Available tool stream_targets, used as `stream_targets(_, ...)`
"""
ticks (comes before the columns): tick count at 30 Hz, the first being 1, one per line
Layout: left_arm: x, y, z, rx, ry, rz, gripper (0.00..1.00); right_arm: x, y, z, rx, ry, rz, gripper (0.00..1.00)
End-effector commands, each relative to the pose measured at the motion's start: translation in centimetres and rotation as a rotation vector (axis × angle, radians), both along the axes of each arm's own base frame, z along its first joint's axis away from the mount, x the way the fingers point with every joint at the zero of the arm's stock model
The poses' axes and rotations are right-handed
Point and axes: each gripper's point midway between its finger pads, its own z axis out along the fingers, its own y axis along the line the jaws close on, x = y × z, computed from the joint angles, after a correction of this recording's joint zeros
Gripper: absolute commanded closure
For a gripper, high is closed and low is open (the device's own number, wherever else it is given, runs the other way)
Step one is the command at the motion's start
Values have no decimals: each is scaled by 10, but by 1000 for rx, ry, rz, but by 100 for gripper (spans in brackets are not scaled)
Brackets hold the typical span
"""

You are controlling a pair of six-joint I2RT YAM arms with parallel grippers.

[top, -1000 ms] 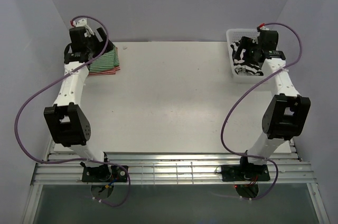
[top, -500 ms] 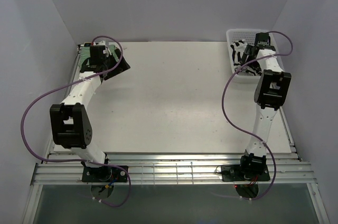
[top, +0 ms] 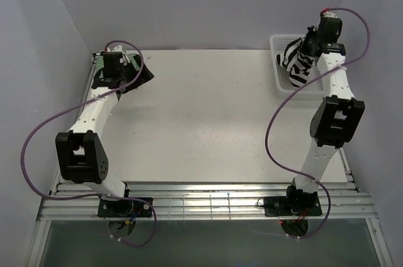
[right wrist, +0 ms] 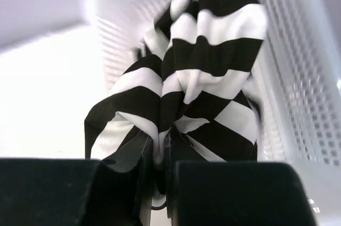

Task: Fold and stack the tank tops
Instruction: Grab the tank top from the pile, then move the tank top to the center of the board

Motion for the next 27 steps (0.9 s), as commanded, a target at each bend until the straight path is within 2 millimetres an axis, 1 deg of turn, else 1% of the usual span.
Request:
stream_targets(1,-9,-5,43,-42,-86,-8,2,-8,54,176,-25,-438,177,92)
stream_targets(2,-12,-7,44,-49,-88,-13,2,-20,66,204,-24,-493,217,92)
stream_targets(3,-16,-8,41,-58,-81,-16,2,-28,87,220,-21,-524,287,92)
stream_targets(4,-17,-9,45,-72,-87,-12,2,-38,111,236,-3,-553,391,92)
stream_targets(5,-21,-10,49,-79,-98,-14,2,-53,129,268,-8,-617,463,92)
stream_targets(6,-23,-11,51,-87,-100,-15,2,-69,168,275,12,-616,577,92)
stream_targets(7,-25,-13,50,-98,-97,-24,2,-85,194,287,16,-644,700,92)
stream_targets(8,-27,-14,54,-103,-105,-27,2,-105,213,309,15,-693,780,92)
stream_targets(9,-29,-14,56,-108,-106,-24,2,-127,244,317,32,-721,891,92)
stream_targets(10,-31,-14,55,-109,-102,-22,2,-148,265,325,55,-756,1011,92)
stream_targets(11,-33,-14,55,-119,-100,-17,2,-170,277,338,63,-796,1077,92)
stream_targets(12,-35,-14,57,-124,-105,-10,2,-186,294,338,84,-807,1148,92)
stream_targets(13,-37,-15,56,-127,-101,-9,2,-194,299,339,104,-815,1181,92)
stream_targets(14,-40,-14,53,-133,-90,-2,2,-212,302,349,134,-849,1224,92)
stream_targets(15,-43,-14,52,-136,-83,5,2,-209,304,332,158,-809,1231,92)
stream_targets(16,-45,-13,50,-137,-75,12,2,-203,301,324,155,-793,1187,92)
stream_targets(17,-47,-10,44,-130,-58,31,2,-205,296,321,134,-795,1161,92)
stream_targets(18,-49,-8,40,-139,-39,57,2,-196,292,306,126,-762,1117,92)
stream_targets(19,-52,-7,36,-142,-22,66,2,-174,283,264,118,-664,1014,92)
stream_targets(20,-57,-7,25,-142,4,73,2,-171,274,249,108,-631,959,92)
stream_targets(21,-60,-7,19,-151,30,86,2,-163,265,223,98,-577,906,89)
stream_targets(22,-63,-6,14,-153,49,96,2,-153,254,165,91,-450,839,82)
stream_targets(23,-65,-7,9,-157,64,100,2,-151,245,139,87,-394,798,80)
stream_targets(24,-69,-8,0,-164,88,95,2,-147,231,111,96,-329,742,74)
stream_targets(25,-71,-9,-7,-171,112,96,2,-146,219,81,95,-260,688,53)
stream_targets(26,-74,-11,-13,-172,131,92,2,-152,210,32,110,-143,648,41)
stream_targets(27,-79,-12,-25,-172,167,90,2,-157,199,7,117,-69,609,30)
